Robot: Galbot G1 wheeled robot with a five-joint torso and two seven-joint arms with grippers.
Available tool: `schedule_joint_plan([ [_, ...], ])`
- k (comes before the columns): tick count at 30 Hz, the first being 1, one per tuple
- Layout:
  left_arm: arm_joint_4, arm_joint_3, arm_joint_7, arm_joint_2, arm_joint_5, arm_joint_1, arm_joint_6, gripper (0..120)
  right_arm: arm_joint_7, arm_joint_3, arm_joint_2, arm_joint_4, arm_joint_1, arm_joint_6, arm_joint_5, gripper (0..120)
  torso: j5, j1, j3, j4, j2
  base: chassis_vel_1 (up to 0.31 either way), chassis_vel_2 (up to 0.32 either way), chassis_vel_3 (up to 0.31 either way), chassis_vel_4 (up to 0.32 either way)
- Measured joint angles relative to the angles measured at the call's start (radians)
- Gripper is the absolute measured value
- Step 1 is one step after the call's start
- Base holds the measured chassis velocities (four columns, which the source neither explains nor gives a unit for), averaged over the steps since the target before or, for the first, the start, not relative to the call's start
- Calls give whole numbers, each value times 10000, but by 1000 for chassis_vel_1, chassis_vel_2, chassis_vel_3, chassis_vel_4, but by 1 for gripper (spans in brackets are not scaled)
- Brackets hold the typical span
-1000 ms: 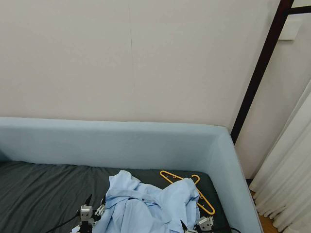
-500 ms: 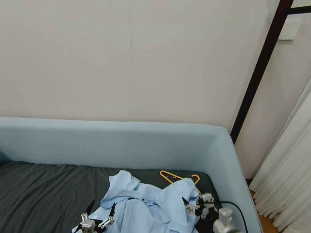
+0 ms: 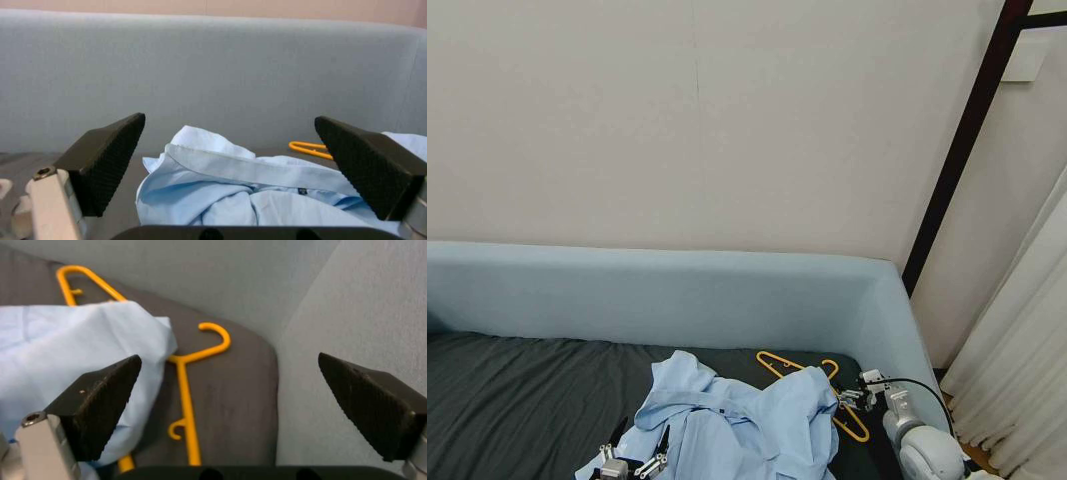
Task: Pick up the clothes from the sofa and hang them on the clothes hanger.
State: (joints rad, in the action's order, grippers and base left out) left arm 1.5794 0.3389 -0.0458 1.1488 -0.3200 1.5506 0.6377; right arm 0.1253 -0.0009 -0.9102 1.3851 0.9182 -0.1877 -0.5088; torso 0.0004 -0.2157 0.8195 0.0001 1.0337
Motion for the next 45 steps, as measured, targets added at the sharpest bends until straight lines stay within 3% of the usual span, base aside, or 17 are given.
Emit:
schedule_joint_plan([
  [12,127,-60,14,94,81,209,-42,100,-450,-363,-470,-1858,-623,606,1528,100,-2,0,-1,-1,0,0,0,0,0],
  [25,397,94,-57,109,247,680,-161,100,-735,-533,-1565,-4477,-1756,1246,2723,100,-1,0,-1,3,0,0,0,0,0],
  [45,451,143,-76,155,172,784,-84,100,-1114,-728,-1946,-4900,-1741,1051,2701,100,-3,1,-1,-1,3,0,0,0,0],
])
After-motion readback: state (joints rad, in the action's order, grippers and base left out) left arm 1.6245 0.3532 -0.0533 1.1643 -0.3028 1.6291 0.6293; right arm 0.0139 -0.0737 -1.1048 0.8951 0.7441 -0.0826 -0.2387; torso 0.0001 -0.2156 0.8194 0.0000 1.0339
